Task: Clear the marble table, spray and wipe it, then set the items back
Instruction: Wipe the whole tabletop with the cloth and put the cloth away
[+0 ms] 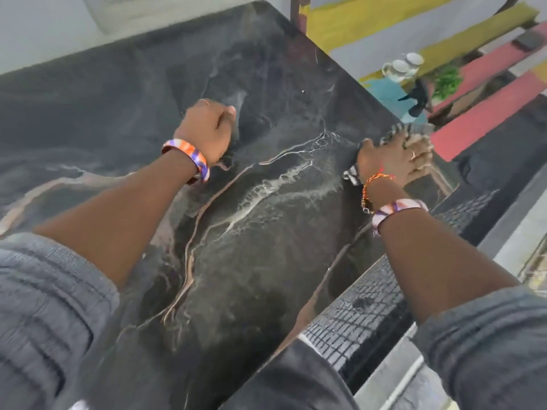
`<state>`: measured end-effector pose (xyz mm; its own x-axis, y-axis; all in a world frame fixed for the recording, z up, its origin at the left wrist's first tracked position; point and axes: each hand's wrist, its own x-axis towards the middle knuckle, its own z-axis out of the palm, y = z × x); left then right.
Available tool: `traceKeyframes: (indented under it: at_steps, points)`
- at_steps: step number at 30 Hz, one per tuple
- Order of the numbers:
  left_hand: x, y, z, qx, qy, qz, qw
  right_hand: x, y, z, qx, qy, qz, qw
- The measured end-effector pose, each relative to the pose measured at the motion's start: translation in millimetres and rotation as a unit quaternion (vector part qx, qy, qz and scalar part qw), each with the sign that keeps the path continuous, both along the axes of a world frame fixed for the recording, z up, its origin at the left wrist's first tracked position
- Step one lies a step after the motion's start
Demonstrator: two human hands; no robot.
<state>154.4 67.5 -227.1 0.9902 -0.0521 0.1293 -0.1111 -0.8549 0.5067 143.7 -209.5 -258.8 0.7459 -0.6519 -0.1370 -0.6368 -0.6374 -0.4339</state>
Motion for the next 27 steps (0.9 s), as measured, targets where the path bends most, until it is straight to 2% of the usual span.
traceKeyframes:
  at_steps: [3, 6, 9, 11, 13, 16, 18, 19, 21, 22, 23, 24, 25, 27]
  points:
    - [32, -10, -9, 0.001, -0.011, 0.0, 1.0, 37, 10, 1, -0.039, -0.016, 0.038, 0.998]
    - [54, -12, -15, 0.0, -0.028, 0.014, 1.0, 85, 44, 3, -0.062, -0.012, 0.169, 0.984]
    - [78, -7, -19, -0.008, -0.047, 0.074, 0.996, 114, 87, 4, -0.083, -0.031, 0.329, 0.94]
    - [90, -2, -18, -0.018, -0.062, 0.145, 0.987, 115, 118, 6, -0.021, -0.081, 0.418, 0.905]
    - [101, -1, -14, -0.027, -0.078, 0.196, 0.977, 116, 140, 6, 0.1, -0.108, 0.495, 0.856]
    - [109, 1, -7, -0.046, -0.09, 0.219, 0.97, 135, 146, 9, 0.309, -0.13, 0.518, 0.787]
    - [113, 9, -6, -0.045, -0.084, 0.229, 0.969, 162, 130, 11, 0.363, -0.191, 0.446, 0.795]
    - [116, 15, -6, -0.043, -0.078, 0.239, 0.967, 181, 121, 11, 0.354, -0.221, 0.403, 0.814]
    - [118, 19, -10, -0.04, -0.067, 0.229, 0.97, 218, 91, 8, 0.232, -0.255, 0.341, 0.875]
    - [119, 26, -12, -0.034, -0.063, 0.232, 0.97, 239, 86, 4, 0.133, -0.21, 0.344, 0.905]
    - [118, 37, -15, -0.031, -0.057, 0.239, 0.969, 256, 89, 2, 0.041, -0.123, 0.346, 0.929]
    - [117, 47, -19, -0.025, -0.053, 0.242, 0.968, 272, 97, -1, -0.019, -0.052, 0.347, 0.936]
    - [114, 56, -21, -0.021, -0.049, 0.245, 0.968, 285, 109, -3, -0.047, -0.02, 0.359, 0.932]
    - [108, 73, -24, -0.01, -0.043, 0.253, 0.967, 306, 142, -2, -0.06, -0.018, 0.401, 0.914]
